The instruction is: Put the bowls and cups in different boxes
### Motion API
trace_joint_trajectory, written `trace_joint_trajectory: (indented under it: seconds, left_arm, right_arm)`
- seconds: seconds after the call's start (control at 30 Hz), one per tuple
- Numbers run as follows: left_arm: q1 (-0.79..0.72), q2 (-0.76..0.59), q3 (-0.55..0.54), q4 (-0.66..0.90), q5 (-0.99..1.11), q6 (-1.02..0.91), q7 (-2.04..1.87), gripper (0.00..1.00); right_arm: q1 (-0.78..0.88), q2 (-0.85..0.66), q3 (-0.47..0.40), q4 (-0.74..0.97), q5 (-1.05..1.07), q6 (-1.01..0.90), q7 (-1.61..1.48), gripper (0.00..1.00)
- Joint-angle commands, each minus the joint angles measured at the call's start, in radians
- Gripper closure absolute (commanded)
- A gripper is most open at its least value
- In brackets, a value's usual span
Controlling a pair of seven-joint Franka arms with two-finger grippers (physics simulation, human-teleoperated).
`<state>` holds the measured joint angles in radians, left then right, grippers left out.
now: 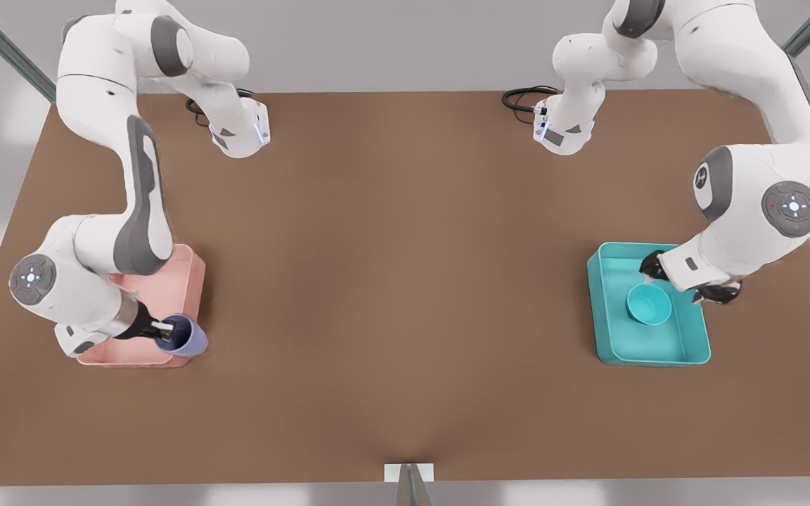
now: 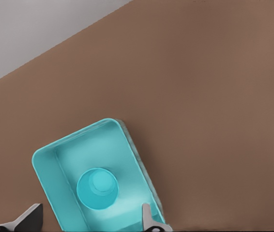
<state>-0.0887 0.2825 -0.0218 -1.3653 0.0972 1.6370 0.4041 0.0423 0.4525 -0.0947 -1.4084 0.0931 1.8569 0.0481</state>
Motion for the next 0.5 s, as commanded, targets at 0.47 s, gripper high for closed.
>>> trace_joint_trajectory:
  seconds: [0.47]
  left_arm:
    - [0.006,-0.009,-0.075,0.038,0.029,-0.347,-0.261,0.00]
  right_arm:
    - [-0.207,0.213,0.006,-0.081,-0.047,0.294,-0.617,0.79]
